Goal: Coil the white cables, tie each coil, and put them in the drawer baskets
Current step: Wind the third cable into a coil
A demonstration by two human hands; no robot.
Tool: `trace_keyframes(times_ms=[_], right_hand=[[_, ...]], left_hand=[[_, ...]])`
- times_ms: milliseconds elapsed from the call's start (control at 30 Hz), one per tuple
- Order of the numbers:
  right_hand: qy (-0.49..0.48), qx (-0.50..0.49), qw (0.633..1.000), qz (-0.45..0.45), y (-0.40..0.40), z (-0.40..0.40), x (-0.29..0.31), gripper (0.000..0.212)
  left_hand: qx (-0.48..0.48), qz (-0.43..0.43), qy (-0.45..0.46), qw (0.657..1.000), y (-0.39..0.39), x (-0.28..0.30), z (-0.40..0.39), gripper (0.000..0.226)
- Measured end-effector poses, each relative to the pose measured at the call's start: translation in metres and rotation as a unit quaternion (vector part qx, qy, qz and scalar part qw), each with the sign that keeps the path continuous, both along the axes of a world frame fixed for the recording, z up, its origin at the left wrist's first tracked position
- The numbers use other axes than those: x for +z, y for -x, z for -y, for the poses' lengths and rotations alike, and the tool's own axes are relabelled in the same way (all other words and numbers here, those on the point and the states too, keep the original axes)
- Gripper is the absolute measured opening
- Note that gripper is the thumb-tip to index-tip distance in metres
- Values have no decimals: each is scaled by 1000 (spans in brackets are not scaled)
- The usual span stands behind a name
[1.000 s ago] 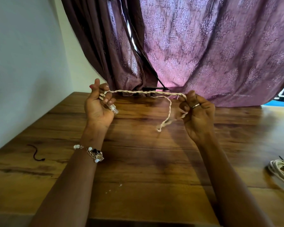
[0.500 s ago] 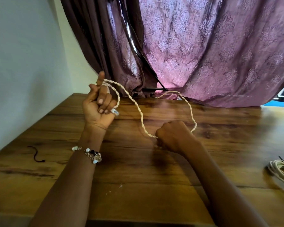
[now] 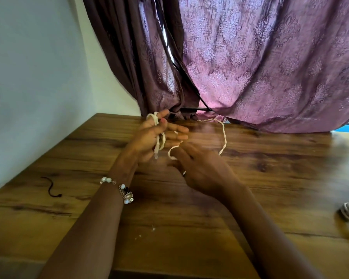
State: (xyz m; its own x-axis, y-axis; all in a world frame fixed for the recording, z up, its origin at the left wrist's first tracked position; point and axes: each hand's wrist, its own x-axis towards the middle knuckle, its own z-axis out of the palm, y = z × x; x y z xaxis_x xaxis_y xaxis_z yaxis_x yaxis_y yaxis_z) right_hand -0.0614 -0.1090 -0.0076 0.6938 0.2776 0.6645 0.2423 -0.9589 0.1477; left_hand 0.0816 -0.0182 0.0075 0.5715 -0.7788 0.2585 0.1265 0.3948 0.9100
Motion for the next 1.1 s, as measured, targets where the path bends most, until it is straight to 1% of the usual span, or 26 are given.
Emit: trace_keyframes(times_ms=[67,133,200,267,333,400,467,533,567,600,633,667,700,733,767,833,867,900,933,1000,1033,1067,1100], right_hand=[[-31,-16,999,32,0,10,4,36],[-62,-31,995,73,1,20,6,31],[-116,-42,984,127,4,31,8,23],[-171,-67,966,180,8,40,11,18],[-219,-112,941,233,12,50,14,14],[-279,-183,911,242,15,59,16,13],[-331,-254,888,195,17,64,18,18],[-333,-295,887,123,19,67,18,19],[-338,-286,894,74,20,69,18,19],[-366,-256,895,12,21,70,19,18],[-426,-207,878,-64,22,70,21,19],[-504,-147,839,-144,24,67,22,19],[-575,-88,786,-210,24,62,23,19],[-626,-42,738,-250,24,58,23,20],[-666,-5,698,-265,23,53,24,21],[-739,55,616,-266,19,45,20,22],[-762,78,585,-265,16,42,17,22],[-765,94,579,-266,14,38,15,21],[-753,98,594,-264,12,36,14,17],[-734,75,630,-242,7,32,13,12],[-740,53,630,-229,4,33,13,16],[-756,31,620,-209,2,34,13,22],[-759,-3,627,-177,0,38,12,26]], left_hand=[[-8,26,-43,999,7,-3,4,40],[-11,50,-63,997,12,-5,8,41],[7,65,-57,996,13,-6,10,36],[42,65,-34,996,9,-5,9,30],[95,42,-15,994,-1,-5,5,28],[125,25,-1,992,-10,-6,1,39],[107,17,13,994,-16,-5,-2,54],[65,18,15,998,-17,-5,-2,53],[41,19,10,999,-15,-5,-1,48],[22,22,2,1000,-13,-5,-1,45],[6,26,-4,1000,-11,-5,0,42],[-6,29,-6,1000,-9,-6,1,42],[-18,30,-2,999,-7,-6,2,42],[-28,28,3,999,-6,-7,3,42],[-41,20,10,999,-5,-7,5,43],[-73,-9,28,997,-4,-7,7,46],[-90,-21,37,995,-3,-7,8,47],[-108,-30,47,993,-3,-7,9,48],[-131,-38,59,989,-3,-7,9,47],[-185,-72,78,977,-2,-6,7,46],[-215,-94,82,969,-3,-5,6,46],[-251,-117,88,957,-4,-5,4,46],[-296,-136,101,940,-7,-5,1,45]])
